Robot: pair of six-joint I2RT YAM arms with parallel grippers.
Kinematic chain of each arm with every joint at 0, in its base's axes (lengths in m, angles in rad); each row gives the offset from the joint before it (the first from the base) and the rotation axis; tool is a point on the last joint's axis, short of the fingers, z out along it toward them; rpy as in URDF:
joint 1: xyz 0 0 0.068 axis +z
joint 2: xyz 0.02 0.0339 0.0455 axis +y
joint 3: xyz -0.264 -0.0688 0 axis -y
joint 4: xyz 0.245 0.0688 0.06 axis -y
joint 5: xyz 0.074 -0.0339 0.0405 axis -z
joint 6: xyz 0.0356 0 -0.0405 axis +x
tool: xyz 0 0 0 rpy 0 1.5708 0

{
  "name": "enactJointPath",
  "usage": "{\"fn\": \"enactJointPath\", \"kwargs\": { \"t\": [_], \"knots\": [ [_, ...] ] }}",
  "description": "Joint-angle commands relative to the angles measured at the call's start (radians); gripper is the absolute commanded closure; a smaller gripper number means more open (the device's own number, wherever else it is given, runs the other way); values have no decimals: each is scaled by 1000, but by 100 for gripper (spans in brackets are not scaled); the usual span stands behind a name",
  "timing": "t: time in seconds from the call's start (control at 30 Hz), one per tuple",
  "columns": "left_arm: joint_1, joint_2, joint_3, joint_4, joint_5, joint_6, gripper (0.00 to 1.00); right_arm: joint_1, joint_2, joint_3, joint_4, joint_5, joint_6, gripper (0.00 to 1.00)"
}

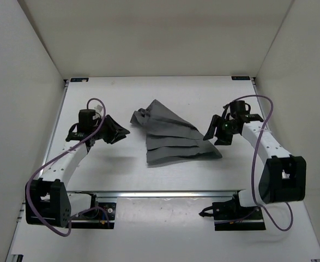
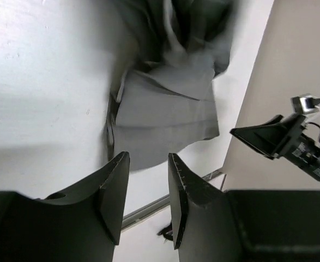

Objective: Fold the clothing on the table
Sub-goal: Move the skirt to the center of the board, then flatten the skirt out

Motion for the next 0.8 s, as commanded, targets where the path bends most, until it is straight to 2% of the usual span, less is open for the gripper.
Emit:
{"fn": "enactJointPath", "kwargs": {
  "t": [0.0, 0.03, 0.07, 0.1, 0.17, 0.27, 0.4, 0.53, 0.6, 0.67, 0.7, 0.77],
  "knots": [
    [-57, 20, -21, 37, -30, -13, 55, 53, -133, -39, 33, 151, -85, 39],
    [-69, 37, -13, 30, -37, -7, 55, 70, -139, -64, 28, 153, -101, 39],
    [-105, 48, -13, 28, -51, 3, 55, 122, -153, -76, 33, 213, -115, 32],
    [-128, 66, 7, 13, -74, 10, 55, 145, -150, -87, 36, 243, -140, 29],
    [-232, 95, 15, -19, -123, 41, 53, 202, -120, -89, 16, 352, -164, 27],
    [-348, 125, -13, -21, -177, 29, 50, 197, -66, -84, 5, 380, -195, 26],
    [-418, 135, -70, 27, -178, -10, 50, 220, -6, -78, -9, 444, -269, 25],
    [-389, 115, -73, 18, -175, -5, 50, 275, 44, -92, -1, 531, -336, 29],
    [-367, 106, -79, 18, -159, 0, 50, 292, 54, -101, 16, 512, -358, 33],
    [-341, 88, -99, 19, -148, 0, 50, 302, 106, -90, 13, 507, -361, 32],
    [-324, 74, -99, 16, -148, 1, 50, 306, 133, -77, 14, 502, -359, 35],
    [-282, 47, -103, -2, -134, 10, 50, 332, 179, -37, -1, 509, -356, 50]
  ]
}}
